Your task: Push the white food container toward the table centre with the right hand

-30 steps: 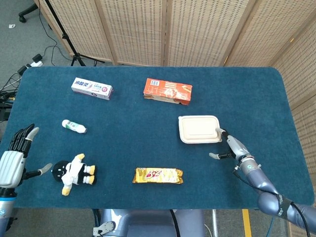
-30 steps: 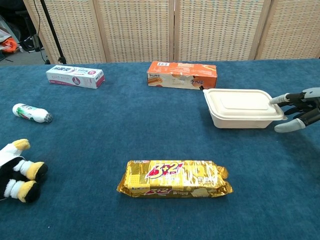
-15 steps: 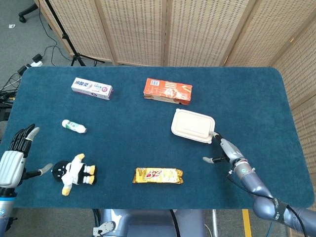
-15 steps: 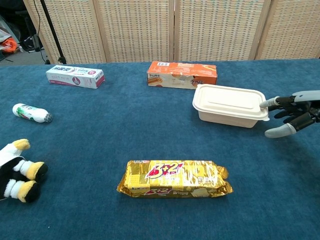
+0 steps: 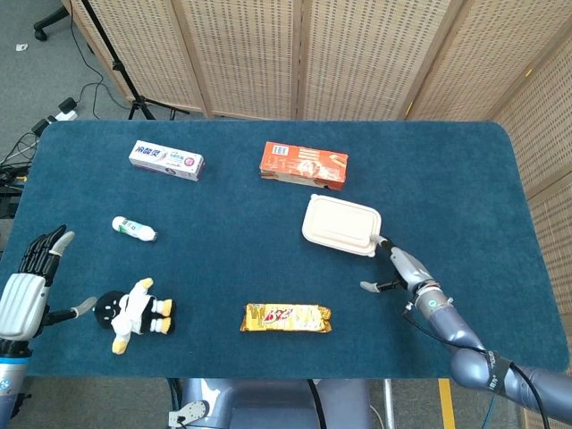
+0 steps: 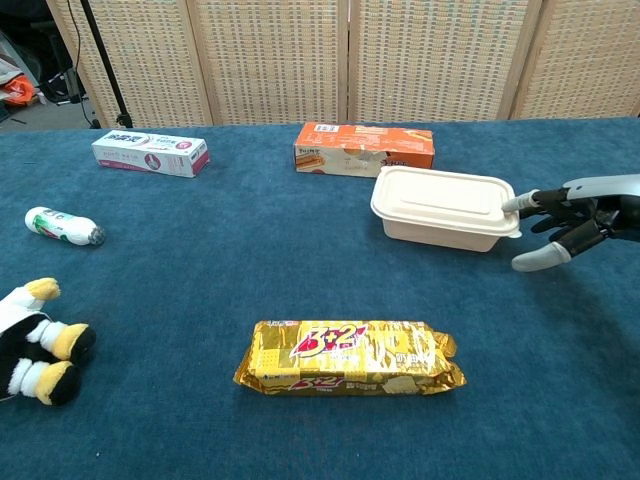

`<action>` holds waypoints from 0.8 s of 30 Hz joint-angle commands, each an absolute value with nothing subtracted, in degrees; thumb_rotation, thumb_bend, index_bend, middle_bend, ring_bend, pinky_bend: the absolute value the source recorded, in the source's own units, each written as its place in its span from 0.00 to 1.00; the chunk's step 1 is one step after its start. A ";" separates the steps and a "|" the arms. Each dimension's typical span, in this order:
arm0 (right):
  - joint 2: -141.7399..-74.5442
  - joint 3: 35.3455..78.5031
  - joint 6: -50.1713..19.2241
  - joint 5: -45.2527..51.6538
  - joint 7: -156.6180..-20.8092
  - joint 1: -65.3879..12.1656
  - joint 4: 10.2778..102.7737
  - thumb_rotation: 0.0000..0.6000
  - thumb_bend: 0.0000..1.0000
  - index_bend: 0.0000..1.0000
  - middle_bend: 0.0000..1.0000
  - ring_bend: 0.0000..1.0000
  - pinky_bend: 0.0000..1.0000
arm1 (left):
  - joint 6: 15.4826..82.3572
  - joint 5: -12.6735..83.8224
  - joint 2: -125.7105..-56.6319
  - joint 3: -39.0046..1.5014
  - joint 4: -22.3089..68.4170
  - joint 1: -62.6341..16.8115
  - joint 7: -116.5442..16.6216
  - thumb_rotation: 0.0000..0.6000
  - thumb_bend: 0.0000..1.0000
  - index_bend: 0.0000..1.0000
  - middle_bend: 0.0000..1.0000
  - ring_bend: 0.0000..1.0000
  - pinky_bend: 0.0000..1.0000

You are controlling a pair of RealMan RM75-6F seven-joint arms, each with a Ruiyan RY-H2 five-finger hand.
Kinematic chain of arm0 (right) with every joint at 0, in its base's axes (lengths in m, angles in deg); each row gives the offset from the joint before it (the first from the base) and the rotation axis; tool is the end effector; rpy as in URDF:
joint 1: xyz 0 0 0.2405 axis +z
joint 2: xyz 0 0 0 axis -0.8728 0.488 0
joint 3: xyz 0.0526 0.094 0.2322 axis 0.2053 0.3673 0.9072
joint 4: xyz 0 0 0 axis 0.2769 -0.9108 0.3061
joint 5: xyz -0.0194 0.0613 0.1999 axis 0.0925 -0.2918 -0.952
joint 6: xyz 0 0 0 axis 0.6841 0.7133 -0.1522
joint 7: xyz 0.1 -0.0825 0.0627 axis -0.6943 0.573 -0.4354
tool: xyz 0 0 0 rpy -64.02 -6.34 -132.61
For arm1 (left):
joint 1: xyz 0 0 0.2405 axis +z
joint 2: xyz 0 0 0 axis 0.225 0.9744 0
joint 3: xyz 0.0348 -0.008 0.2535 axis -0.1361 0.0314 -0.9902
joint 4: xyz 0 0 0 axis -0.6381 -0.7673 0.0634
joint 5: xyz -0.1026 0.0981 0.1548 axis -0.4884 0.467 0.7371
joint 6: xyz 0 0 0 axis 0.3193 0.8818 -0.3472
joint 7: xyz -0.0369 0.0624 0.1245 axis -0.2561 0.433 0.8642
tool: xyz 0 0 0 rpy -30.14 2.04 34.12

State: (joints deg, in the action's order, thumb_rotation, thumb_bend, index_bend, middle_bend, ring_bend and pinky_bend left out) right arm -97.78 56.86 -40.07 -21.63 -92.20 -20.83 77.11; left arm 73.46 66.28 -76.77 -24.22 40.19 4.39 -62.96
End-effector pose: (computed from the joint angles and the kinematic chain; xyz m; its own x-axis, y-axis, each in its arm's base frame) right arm -0.2174 -0.3295 0.0312 -0.1870 -0.5458 0.8168 -0.9720 0.2233 -0.0733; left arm -0.2833 0.1987 0.1401 0.1521 -0.0428 0.9874 0.9703 -0.1839 -0.1574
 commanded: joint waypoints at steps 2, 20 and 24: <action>-98.22 57.01 -40.59 -22.21 -91.81 -19.99 76.25 1.00 0.26 0.02 0.00 0.00 0.04 | 73.44 66.14 -76.77 -24.16 40.15 4.39 -62.97 1.00 0.10 0.00 0.00 0.00 0.03; -99.60 57.03 -41.17 -22.72 -90.62 -17.56 76.21 1.00 0.26 0.02 0.00 0.00 0.04 | 73.02 66.02 -76.81 -24.27 40.19 4.25 -62.82 1.00 0.10 0.00 0.00 0.00 0.03; -99.95 56.94 -40.99 -23.17 -90.10 -16.88 76.56 1.00 0.26 0.02 0.00 0.00 0.04 | 73.17 66.03 -76.69 -24.24 40.19 4.30 -63.03 1.00 0.10 0.00 0.00 0.00 0.03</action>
